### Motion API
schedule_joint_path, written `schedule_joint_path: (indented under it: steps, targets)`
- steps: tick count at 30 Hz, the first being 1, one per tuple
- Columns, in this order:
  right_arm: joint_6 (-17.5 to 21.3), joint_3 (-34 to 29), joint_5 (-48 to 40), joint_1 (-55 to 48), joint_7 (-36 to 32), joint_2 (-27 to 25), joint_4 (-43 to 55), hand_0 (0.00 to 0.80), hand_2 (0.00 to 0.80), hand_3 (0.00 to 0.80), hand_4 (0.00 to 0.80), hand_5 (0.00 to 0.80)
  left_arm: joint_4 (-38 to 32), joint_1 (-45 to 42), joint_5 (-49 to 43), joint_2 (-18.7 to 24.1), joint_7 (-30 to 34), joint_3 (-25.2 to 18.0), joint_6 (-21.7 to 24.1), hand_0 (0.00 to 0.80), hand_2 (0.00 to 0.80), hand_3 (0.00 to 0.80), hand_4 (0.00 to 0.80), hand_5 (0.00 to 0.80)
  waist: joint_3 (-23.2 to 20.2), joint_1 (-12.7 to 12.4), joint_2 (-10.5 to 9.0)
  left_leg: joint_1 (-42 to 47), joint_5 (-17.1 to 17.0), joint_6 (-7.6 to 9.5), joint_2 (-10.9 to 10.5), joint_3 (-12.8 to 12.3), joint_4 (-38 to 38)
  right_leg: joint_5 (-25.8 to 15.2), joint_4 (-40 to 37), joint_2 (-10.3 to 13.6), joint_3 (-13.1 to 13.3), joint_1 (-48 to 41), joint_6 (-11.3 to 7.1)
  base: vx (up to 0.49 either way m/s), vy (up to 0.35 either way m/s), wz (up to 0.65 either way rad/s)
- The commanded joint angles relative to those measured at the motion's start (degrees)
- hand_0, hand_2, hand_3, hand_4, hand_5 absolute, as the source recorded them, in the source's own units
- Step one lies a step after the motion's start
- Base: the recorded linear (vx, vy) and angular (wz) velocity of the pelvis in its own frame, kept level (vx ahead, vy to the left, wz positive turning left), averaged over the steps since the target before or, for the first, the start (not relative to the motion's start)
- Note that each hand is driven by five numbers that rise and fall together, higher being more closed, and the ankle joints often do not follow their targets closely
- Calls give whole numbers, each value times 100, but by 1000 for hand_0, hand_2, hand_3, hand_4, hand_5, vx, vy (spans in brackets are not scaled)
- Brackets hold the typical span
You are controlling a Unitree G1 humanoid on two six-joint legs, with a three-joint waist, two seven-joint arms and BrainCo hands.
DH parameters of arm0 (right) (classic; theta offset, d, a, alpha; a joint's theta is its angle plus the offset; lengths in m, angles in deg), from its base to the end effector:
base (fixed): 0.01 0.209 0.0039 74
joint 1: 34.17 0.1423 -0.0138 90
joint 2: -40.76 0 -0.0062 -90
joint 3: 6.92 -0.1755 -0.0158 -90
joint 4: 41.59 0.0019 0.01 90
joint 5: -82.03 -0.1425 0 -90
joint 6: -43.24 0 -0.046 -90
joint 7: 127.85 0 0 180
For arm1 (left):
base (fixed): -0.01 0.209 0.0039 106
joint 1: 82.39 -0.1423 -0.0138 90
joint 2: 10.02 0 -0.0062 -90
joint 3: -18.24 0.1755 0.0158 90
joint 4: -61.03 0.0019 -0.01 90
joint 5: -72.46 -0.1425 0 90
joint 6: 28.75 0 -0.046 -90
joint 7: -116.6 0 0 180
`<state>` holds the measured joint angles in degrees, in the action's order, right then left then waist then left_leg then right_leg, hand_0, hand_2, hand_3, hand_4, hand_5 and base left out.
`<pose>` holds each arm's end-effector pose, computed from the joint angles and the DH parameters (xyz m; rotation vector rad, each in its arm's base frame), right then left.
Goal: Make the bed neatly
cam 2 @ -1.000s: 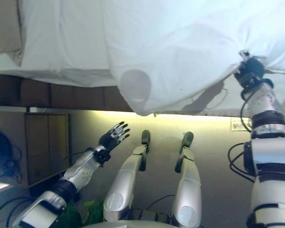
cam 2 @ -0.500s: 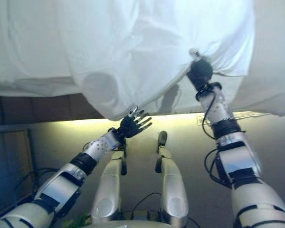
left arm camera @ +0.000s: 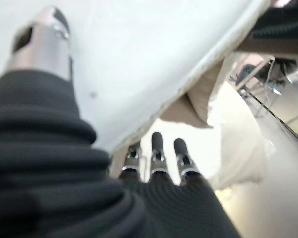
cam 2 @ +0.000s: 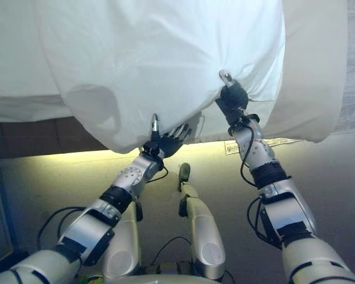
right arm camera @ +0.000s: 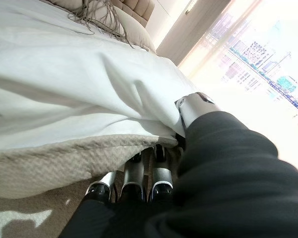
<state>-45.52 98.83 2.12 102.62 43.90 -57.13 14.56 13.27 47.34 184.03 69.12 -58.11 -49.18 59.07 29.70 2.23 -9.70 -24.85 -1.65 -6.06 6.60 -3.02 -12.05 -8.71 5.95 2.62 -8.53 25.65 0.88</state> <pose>0.3365 -0.1653 0.1618 0.8262 -0.1290 0.3661 0.3066 0.0738 0.0755 -1.5456 0.3790 -0.3005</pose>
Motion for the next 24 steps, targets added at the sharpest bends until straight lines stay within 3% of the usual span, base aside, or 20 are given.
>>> schedule_joint_path:
  steps: [1, 7, 15, 24]
  targets:
    - [296, -230, 123, -107, -386, -68, 1066, 800, 800, 800, 800, 800, -323, 350, 142, -459, 596, -235, 346, 0, 0, 0, 0, 0, 10, 63, -253, -44, -114, 167, -125, -179, 119, 370, 543, 29, -242, -118, -550, 25, -40, -1]
    - [229, -196, 33, -232, -488, -71, 1055, 800, 800, 800, 800, 800, -419, 402, 142, -546, 1110, -332, 589, 0, 0, 0, 0, 0, 10, 96, -318, -41, -112, 130, -87, -188, 172, 390, 512, 7, -257, -121, -545, 3, -12, 0]
    - [85, -143, 27, -280, -522, -63, 1043, 800, 800, 800, 800, 800, -377, 524, 142, -548, 1614, -308, 306, 0, 0, 0, 0, 0, 10, 118, -400, 2, -101, 107, -48, -203, 214, 401, 513, -7, -275, -134, -557, 0, 0, 0]
    - [-120, -23, 76, -283, -604, -29, 679, 800, 800, 800, 800, 800, -459, 618, 142, -552, 2181, -183, 106, 0, 0, 0, 0, 0, 10, 117, -312, 144, -106, 96, -69, -229, 308, 412, 485, 32, -295, -218, -554, -8, 22, 0]
